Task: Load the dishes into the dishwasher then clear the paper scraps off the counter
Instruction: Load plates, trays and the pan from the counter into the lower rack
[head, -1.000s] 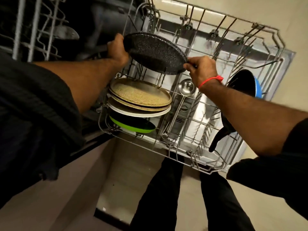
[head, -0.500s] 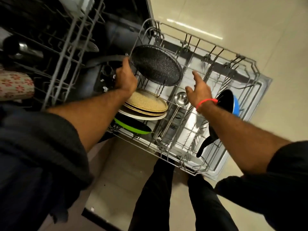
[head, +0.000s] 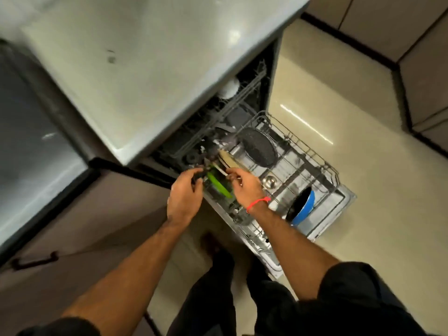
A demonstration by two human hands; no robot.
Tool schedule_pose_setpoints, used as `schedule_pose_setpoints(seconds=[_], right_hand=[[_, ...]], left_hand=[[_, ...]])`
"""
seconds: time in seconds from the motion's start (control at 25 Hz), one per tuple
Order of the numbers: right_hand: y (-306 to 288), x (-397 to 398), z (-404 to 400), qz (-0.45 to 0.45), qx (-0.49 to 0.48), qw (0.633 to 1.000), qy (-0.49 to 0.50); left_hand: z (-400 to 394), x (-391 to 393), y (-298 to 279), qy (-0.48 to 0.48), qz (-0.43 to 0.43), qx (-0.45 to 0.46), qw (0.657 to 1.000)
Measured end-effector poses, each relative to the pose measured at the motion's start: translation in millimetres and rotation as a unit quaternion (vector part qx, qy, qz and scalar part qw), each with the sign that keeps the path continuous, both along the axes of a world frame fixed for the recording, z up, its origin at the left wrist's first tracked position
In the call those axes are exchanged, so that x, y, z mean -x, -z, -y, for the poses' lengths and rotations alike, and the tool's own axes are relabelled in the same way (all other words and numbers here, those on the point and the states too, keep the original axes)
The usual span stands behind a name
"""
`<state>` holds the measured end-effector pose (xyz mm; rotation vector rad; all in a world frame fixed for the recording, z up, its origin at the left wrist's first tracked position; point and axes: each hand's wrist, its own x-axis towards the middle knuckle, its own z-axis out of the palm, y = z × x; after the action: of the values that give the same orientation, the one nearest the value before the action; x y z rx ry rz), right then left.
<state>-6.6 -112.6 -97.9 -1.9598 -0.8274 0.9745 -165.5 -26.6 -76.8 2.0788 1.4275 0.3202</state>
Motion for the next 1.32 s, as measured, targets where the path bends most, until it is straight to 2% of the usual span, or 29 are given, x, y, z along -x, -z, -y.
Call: schedule_pose_setpoints(seconds=[0.24, 0.48, 0.68, 0.88, 1.04, 1.16, 1.32], right_hand=[[-115.3, 140.4, -47.1, -0.031, -0.114, 0.975, -0.187], [-173.6, 304.5, -69.6, -0.032, -0.162, 0.928, -0.334], [-209.8, 464.8, -67.3, -0.076, -0.174, 0.895, -0.403], [-222.4, 618.5, -45.1, -0.099, -0.163, 0.857, -0.478], [-226.9, 707.2, -21.0, -0.143, -0.146, 0.827, -0.524], [-224.4, 760.6, -9.7, -0.141, -0.115, 0.791, -0.585], [-222.4, 813.7, -5.8, -0.123, -0.082, 0.757, -0.637]], left_hand=[[30.0, 174.0, -108.7, -0.172, 0.063, -0.099, 0.978], [58.0, 341.2, -168.4, -0.337, 0.11, -0.172, 0.919], [103.4, 495.1, -183.4, -0.441, 0.139, -0.179, 0.868], [173.5, 630.2, -191.9, -0.562, 0.144, -0.189, 0.792], [222.5, 709.9, -190.4, -0.662, 0.125, -0.207, 0.709], [256.8, 760.1, -184.5, -0.732, 0.118, -0.184, 0.646], [281.4, 809.5, -161.1, -0.785, 0.152, -0.1, 0.591]])
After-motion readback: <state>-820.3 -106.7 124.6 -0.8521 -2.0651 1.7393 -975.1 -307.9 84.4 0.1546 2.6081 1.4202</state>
